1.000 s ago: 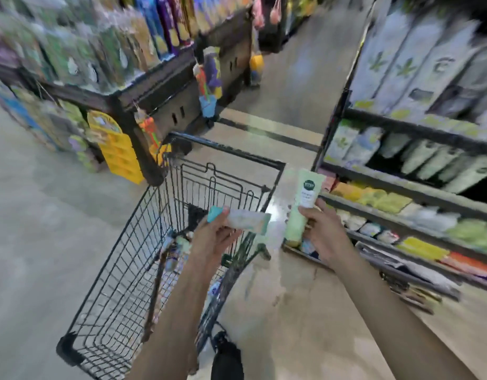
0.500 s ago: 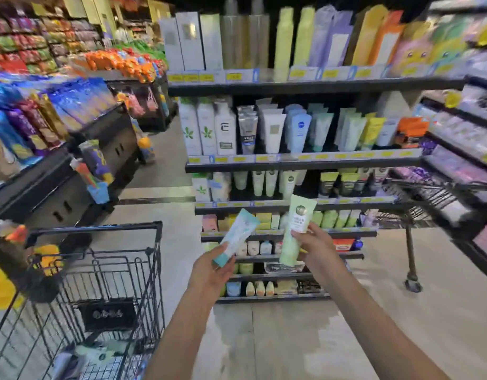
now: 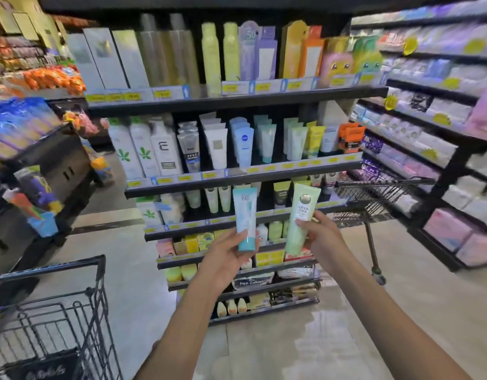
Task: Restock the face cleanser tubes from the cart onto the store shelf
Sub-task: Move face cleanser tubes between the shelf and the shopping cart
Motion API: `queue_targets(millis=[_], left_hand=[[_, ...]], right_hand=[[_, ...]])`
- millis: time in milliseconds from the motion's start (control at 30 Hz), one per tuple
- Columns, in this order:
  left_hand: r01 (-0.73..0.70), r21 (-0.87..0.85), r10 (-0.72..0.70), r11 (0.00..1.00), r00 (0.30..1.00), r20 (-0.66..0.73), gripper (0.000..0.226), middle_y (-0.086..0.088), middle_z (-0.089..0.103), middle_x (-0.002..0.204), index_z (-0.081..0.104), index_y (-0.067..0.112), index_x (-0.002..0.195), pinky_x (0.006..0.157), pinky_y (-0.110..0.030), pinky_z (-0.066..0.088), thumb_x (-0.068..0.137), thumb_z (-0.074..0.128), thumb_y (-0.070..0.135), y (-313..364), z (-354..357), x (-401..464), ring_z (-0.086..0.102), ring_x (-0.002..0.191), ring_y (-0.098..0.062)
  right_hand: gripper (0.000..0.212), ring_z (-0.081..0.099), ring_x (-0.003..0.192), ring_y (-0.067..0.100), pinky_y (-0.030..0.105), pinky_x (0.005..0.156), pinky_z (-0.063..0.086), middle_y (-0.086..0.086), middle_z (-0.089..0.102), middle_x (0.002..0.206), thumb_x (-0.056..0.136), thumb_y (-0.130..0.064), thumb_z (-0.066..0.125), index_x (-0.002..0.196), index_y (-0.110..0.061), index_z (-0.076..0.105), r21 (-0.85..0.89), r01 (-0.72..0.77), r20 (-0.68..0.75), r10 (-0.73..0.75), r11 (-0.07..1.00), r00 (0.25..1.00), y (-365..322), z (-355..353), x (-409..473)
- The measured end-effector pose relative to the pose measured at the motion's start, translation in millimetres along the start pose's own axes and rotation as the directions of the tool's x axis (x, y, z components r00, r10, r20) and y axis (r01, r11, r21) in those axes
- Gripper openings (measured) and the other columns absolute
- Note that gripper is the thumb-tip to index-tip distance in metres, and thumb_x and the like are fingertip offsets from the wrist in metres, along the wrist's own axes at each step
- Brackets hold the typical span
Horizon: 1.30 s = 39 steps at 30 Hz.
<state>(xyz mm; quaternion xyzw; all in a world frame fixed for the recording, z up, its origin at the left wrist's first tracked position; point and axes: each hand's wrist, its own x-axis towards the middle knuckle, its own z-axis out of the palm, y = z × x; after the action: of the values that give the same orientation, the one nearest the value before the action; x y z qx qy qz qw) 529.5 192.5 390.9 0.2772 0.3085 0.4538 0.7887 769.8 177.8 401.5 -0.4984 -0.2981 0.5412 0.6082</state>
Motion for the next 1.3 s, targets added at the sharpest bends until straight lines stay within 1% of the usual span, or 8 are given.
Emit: queue_targets(millis=[100,233,367,533,700,867,967,1300], left_hand=[[-0.029,0.052,0.030,0.998,0.999,-0.015,0.047,-0.027,0.066,0.130,0.059,0.001,0.134,0.091,-0.046,0.060,0.088,0.070,0.004,-2,14,30,0.067,0.116,-0.039],[-0.063,0.166,0.068,0.984,0.997,-0.022,0.045,-0.022,0.069,0.128,0.058,0.006,0.135,0.102,-0.057,0.052,0.091,0.068,0.000,-2,35,74,0.069,0.114,-0.039],[-0.081,0.235,0.092,0.969,0.995,-0.036,0.049,-0.023,0.070,0.124,0.056,0.008,0.136,0.108,-0.058,0.047,0.090,0.069,-0.004,1,55,117,0.070,0.112,-0.040],[-0.102,0.242,0.105,0.965,0.994,0.000,0.049,-0.022,0.072,0.119,0.055,0.015,0.131,0.104,-0.056,0.051,0.089,0.069,-0.006,9,75,174,0.070,0.111,-0.039],[-0.180,0.337,0.218,0.924,0.973,-0.078,0.046,-0.010,0.073,0.120,0.062,0.017,0.126,0.101,-0.055,0.054,0.086,0.077,0.001,16,94,221,0.071,0.112,-0.028],[-0.283,0.553,0.445,0.784,0.876,-0.184,0.040,0.003,0.073,0.113,0.063,0.027,0.110,0.089,-0.034,0.057,0.081,0.084,0.006,27,116,267,0.068,0.109,-0.017],[-0.286,0.661,0.530,0.694,0.824,-0.200,0.043,0.002,0.071,0.117,0.061,0.019,0.119,0.082,-0.025,0.056,0.083,0.084,0.013,33,128,292,0.068,0.106,-0.012],[-0.157,0.896,0.689,0.417,0.697,-0.198,0.047,-0.004,0.069,0.119,0.058,0.019,0.115,0.091,-0.043,0.059,0.079,0.087,0.022,43,143,360,0.067,0.110,-0.021]], right_hand=[[0.032,0.068,0.100,0.035,0.045,0.072,0.055,0.012,0.073,0.114,0.093,-0.002,0.067,0.123,-0.013,0.066,-0.021,0.006,0.003,-0.006,1.000,1.000,-13,-15,22],[0.034,0.068,0.099,0.033,0.051,0.085,0.056,0.010,0.073,0.110,0.092,0.000,0.068,0.125,-0.010,0.066,-0.030,0.025,0.002,-0.025,0.999,1.000,-33,-31,59],[0.030,0.067,0.096,0.032,0.041,0.073,0.054,0.012,0.072,0.110,0.093,-0.001,0.067,0.120,-0.013,0.068,-0.040,0.030,0.010,-0.030,0.999,0.999,-52,-45,101],[0.039,0.067,0.100,0.036,0.048,0.083,0.055,0.020,0.070,0.118,0.092,0.004,0.066,0.129,-0.008,0.064,0.006,0.026,0.030,-0.026,1.000,0.999,-60,-65,156],[0.040,0.067,0.094,0.035,0.040,0.067,0.056,0.018,0.070,0.114,0.092,0.001,0.067,0.130,-0.011,0.065,-0.012,0.019,0.046,-0.018,1.000,0.999,-64,-83,191],[0.038,0.071,0.097,0.038,0.047,0.069,0.059,0.018,0.071,0.119,0.092,-0.005,0.071,0.128,-0.013,0.065,-0.033,-0.012,0.070,0.014,0.999,0.997,-70,-96,223],[0.038,0.070,0.107,0.040,0.045,0.077,0.058,0.018,0.071,0.123,0.091,-0.004,0.071,0.128,-0.013,0.066,-0.041,-0.029,0.100,0.033,0.999,0.994,-75,-101,240],[0.037,0.070,0.107,0.032,0.040,0.077,0.058,0.011,0.072,0.123,0.094,-0.002,0.067,0.129,-0.015,0.065,-0.102,-0.004,0.183,0.023,0.995,0.983,-95,-125,270]])
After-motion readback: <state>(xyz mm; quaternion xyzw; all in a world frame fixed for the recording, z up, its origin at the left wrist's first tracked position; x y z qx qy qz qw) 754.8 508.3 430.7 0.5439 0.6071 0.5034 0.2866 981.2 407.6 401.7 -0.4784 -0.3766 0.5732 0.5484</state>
